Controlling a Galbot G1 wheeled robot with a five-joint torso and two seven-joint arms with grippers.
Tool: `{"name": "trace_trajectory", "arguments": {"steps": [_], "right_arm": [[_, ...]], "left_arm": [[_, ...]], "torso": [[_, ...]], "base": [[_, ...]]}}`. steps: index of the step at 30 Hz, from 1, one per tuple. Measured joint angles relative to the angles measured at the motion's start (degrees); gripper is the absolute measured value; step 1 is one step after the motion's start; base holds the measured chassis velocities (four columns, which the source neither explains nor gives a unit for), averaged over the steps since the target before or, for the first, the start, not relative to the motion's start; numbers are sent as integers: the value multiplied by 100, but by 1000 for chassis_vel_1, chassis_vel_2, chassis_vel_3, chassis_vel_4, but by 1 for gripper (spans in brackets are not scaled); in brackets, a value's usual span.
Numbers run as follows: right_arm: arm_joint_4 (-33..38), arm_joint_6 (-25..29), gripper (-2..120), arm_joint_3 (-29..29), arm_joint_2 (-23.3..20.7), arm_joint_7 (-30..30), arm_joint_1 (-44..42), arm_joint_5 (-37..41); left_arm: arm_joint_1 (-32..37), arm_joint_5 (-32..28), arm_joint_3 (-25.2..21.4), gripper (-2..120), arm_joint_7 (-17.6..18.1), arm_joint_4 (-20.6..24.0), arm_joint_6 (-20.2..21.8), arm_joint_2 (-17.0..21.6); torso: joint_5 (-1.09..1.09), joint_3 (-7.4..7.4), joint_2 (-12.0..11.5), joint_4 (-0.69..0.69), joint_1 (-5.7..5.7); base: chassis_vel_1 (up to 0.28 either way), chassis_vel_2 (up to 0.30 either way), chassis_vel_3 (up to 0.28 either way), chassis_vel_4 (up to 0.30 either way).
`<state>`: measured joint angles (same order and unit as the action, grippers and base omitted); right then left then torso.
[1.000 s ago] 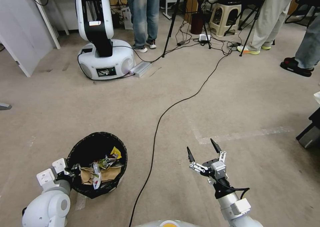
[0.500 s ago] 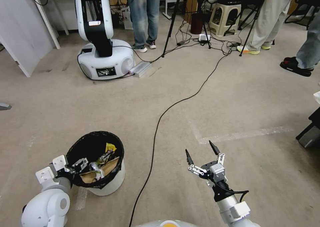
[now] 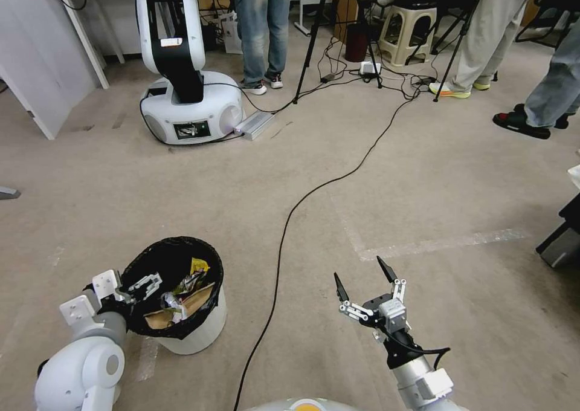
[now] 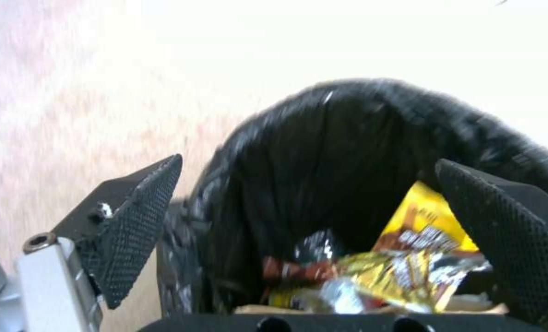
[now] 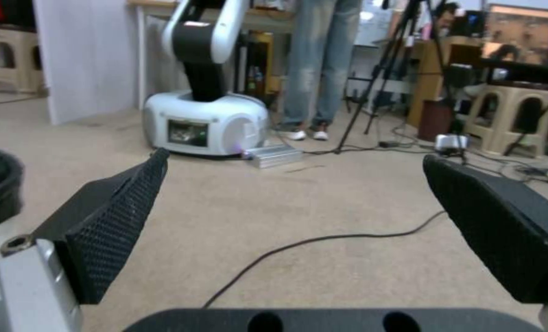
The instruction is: Pick up the trash bin, then pick up the garbage from the floor and place it into the trash bin.
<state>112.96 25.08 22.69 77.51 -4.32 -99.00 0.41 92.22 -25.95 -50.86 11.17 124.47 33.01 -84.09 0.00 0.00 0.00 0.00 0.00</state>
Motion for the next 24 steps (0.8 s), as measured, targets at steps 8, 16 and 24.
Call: {"name": "trace_trajectory", "arguments": {"steps": [8, 16, 24], "right_arm": [[153, -49, 100, -1, 118, 465, 70, 45], [242, 45, 100, 134, 228, 641, 75, -41], [416, -139, 100, 70, 358, 770, 129, -477]], "left_arm": [[911, 1550, 47, 100, -1349, 233, -2117, -159], [1860, 2518, 410, 100, -1582, 164, -4515, -378], [2157, 3184, 1130, 100, -1138, -50, -5321, -546]], "torso": [[0, 0, 0, 1, 0], [0, 0, 0, 1, 0], [0, 0, 0, 0, 0]], "base": [[0, 0, 0, 0], [0, 0, 0, 0], [0, 0, 0, 0]]}}
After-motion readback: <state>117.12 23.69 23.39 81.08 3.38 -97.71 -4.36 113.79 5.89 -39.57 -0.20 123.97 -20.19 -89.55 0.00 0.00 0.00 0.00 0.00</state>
